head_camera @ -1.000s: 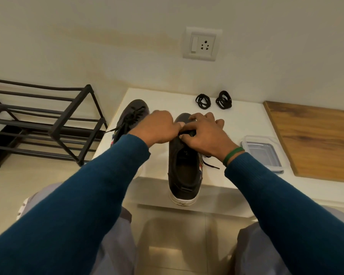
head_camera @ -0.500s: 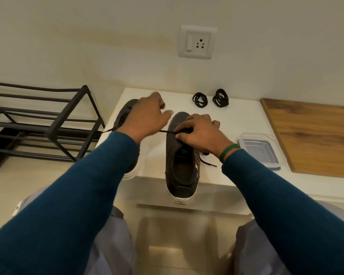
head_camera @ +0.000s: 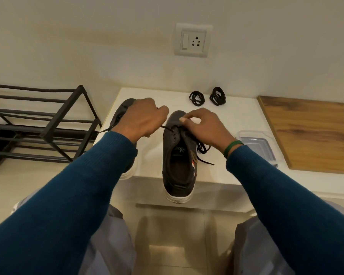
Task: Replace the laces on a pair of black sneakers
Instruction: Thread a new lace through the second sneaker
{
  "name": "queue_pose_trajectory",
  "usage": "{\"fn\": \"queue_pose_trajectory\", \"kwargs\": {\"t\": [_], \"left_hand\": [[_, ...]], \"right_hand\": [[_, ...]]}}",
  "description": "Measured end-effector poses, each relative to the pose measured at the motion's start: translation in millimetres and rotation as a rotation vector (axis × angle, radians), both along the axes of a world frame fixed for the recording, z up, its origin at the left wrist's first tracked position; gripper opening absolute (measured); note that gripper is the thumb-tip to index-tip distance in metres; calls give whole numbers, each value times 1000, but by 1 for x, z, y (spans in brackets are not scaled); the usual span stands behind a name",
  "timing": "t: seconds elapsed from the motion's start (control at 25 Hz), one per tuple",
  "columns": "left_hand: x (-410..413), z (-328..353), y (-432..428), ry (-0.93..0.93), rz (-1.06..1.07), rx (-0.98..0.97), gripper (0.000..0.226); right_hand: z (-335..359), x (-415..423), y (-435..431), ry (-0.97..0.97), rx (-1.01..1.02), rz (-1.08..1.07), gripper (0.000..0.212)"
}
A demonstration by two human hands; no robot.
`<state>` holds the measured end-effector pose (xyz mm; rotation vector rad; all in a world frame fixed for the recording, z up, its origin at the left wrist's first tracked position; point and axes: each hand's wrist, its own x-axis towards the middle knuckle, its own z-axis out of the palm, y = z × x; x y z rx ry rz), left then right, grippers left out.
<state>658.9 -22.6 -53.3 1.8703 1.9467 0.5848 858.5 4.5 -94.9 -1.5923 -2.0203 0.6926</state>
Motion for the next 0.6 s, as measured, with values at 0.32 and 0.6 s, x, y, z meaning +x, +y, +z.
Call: {"fn": "queue_pose_trajectory", "kwargs": {"t": [0.32,0.6], "left_hand": [[-23,12,7,301,-90,-32,29],[6,-15,4,196,-229,-26,30]], "right_hand": [[5,31,5,-69,-39,-79,24],[-1,13,-10,-151,-78,10,7]]}}
